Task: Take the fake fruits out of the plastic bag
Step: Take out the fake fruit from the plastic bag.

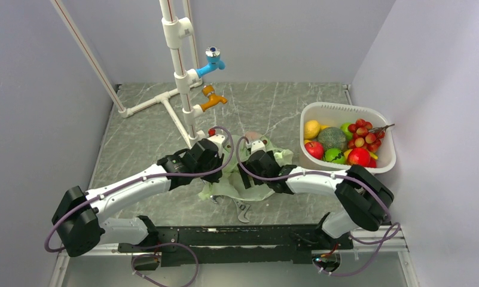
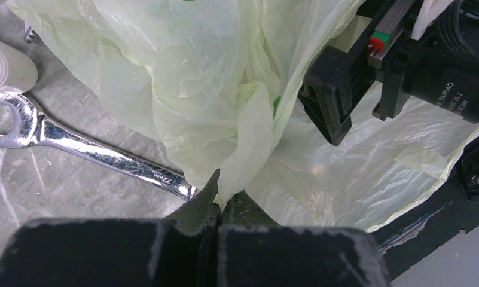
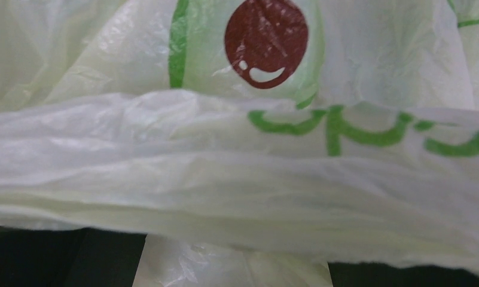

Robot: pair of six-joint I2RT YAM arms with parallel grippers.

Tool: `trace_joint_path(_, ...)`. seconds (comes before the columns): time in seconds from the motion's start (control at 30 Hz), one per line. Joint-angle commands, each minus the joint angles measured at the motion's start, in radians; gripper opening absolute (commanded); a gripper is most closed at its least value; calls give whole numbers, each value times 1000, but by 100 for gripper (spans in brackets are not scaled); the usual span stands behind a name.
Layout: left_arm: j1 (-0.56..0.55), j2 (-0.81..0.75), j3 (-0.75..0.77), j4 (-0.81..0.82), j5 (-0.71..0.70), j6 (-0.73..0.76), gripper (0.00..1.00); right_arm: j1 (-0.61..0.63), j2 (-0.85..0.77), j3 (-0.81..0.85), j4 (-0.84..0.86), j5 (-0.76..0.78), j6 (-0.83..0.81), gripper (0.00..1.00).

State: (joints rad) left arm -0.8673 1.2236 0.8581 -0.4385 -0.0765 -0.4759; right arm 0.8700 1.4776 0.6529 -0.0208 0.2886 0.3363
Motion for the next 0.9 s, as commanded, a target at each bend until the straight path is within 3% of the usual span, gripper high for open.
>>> trace_joint_path(0.0, 2, 9, 20, -2, -6, -4, 0, 11, -4, 38, 63, 37, -37, 100)
trace_joint_path(0.27, 1, 10, 34, -8, -9, -10, 0, 10, 105, 147, 98, 48, -84, 98)
trace_joint_path(0.5, 1, 2, 24, -11, -13, -10, 0, 11, 98, 135, 114, 24, -104, 83)
trace_joint_path(0.6, 1, 4, 24, -10, -15, -10, 0, 11, 42, 90, 123, -27, -71, 84)
trace_joint_path(0.77, 1, 3, 23, -5, -20, -8, 0, 10, -42, 9, 216, -32, -87, 96)
trace_joint_path(0.87, 1, 3, 33, -9, -25, -4, 0, 10, -41, 33, 230, -41, -123, 97)
